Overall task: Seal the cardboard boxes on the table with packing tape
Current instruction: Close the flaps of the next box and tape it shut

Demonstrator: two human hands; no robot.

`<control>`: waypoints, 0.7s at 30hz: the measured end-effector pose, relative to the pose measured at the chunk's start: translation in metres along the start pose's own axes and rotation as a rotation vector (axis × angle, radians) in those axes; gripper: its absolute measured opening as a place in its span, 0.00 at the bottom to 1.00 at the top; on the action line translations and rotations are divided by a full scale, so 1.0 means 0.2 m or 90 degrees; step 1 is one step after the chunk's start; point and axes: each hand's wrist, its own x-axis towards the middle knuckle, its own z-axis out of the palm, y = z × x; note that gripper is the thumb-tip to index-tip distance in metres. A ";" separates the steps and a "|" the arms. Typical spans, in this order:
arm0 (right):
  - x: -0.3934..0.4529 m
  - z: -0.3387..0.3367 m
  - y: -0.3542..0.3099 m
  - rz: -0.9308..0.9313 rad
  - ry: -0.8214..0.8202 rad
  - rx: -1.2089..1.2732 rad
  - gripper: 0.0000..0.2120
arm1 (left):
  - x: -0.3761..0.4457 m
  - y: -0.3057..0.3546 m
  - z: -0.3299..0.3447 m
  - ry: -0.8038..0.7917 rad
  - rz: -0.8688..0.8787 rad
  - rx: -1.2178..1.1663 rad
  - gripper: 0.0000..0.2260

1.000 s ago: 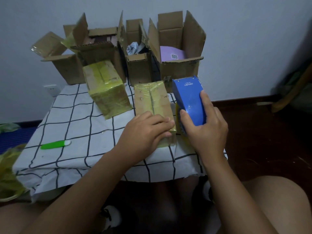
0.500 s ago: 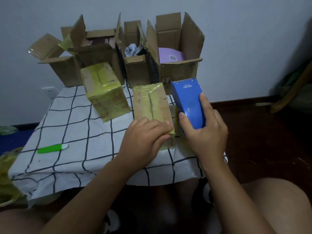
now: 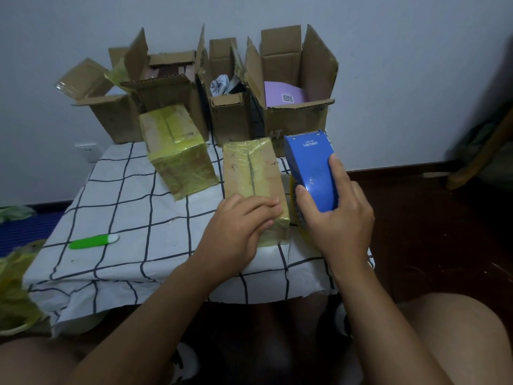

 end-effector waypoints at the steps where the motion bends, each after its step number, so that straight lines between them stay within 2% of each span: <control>1: 0.00 0.00 0.00 0.000 0.000 -0.001 0.35 | -0.01 0.00 -0.01 -0.006 -0.001 0.002 0.12; 7: 0.00 0.00 0.00 0.006 -0.003 0.001 0.35 | -0.02 0.00 -0.01 -0.010 -0.016 0.050 0.14; 12: 0.00 -0.01 0.00 0.007 -0.005 0.002 0.35 | -0.03 -0.02 -0.05 -0.090 0.015 0.084 0.17; 14: 0.00 0.00 0.00 0.010 0.000 0.004 0.35 | -0.03 -0.02 -0.08 -0.114 -0.007 0.067 0.18; 17: 0.00 0.00 0.00 0.009 0.002 0.002 0.35 | -0.02 -0.01 -0.09 -0.072 -0.063 0.012 0.17; 21: 0.00 -0.01 0.00 0.007 -0.005 -0.003 0.35 | -0.04 0.01 -0.01 0.028 -0.085 0.048 0.13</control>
